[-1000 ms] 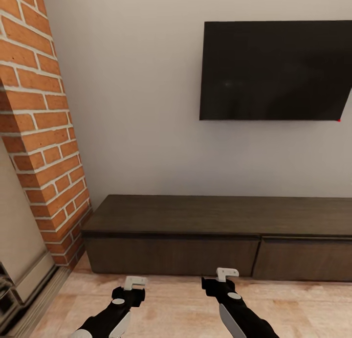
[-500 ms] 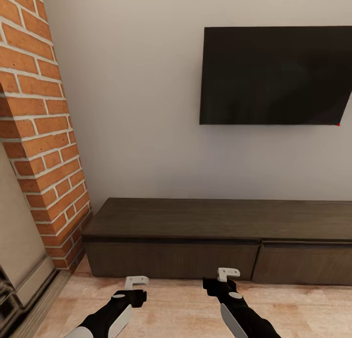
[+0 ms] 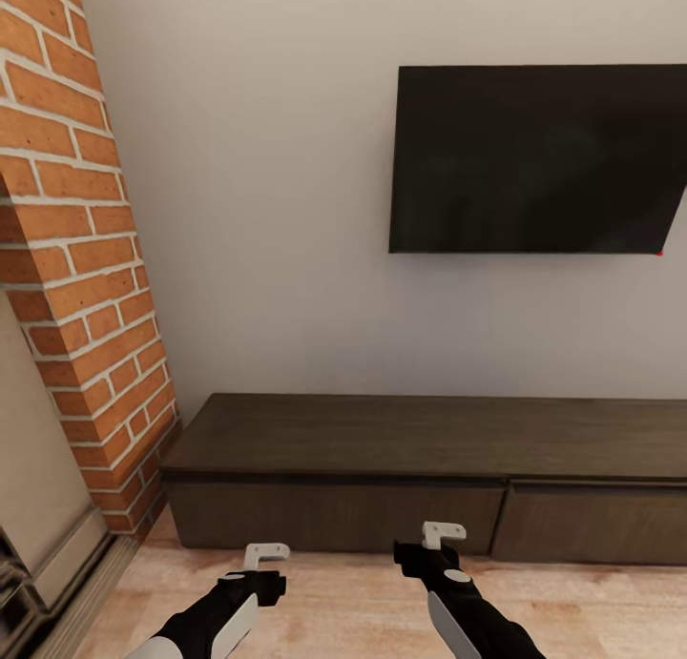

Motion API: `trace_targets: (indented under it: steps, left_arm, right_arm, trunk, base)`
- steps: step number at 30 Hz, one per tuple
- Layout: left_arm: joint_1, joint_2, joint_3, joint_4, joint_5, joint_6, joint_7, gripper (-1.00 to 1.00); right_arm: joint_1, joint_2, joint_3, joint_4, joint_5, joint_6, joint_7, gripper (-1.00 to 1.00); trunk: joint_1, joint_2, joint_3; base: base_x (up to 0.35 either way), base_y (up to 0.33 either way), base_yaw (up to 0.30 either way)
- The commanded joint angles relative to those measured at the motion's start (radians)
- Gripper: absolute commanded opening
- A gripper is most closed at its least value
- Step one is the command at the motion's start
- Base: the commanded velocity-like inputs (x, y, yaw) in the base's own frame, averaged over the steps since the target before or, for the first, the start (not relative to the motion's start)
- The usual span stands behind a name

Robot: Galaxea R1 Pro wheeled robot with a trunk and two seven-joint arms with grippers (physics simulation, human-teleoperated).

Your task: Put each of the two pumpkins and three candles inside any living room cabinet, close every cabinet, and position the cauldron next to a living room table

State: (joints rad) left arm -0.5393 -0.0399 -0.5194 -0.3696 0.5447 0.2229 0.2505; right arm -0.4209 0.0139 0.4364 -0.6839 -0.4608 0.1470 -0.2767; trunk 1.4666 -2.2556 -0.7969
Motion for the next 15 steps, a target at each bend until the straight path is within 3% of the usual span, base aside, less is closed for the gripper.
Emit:
trace_targets:
  steps: [1,15]
  left_arm:
    - [-0.001,0.001,-0.008,-0.002,0.009,0.004,0.008,1.00]
    - [-0.001,0.002,-0.010,-0.003,0.008,0.001,0.013,1.00]
  right_arm:
    - [0.000,0.000,0.005,-0.002,-0.007,0.004,-0.009,1.00]
    - [-0.001,0.002,0.002,-0.001,-0.009,0.004,-0.009,1.00]
  trunk:
    - [-0.004,0.007,0.002]
    - [-0.058,0.105,0.046]
  base:
    - [0.000,0.000,0.000]
    - [0.000,0.000,0.000]
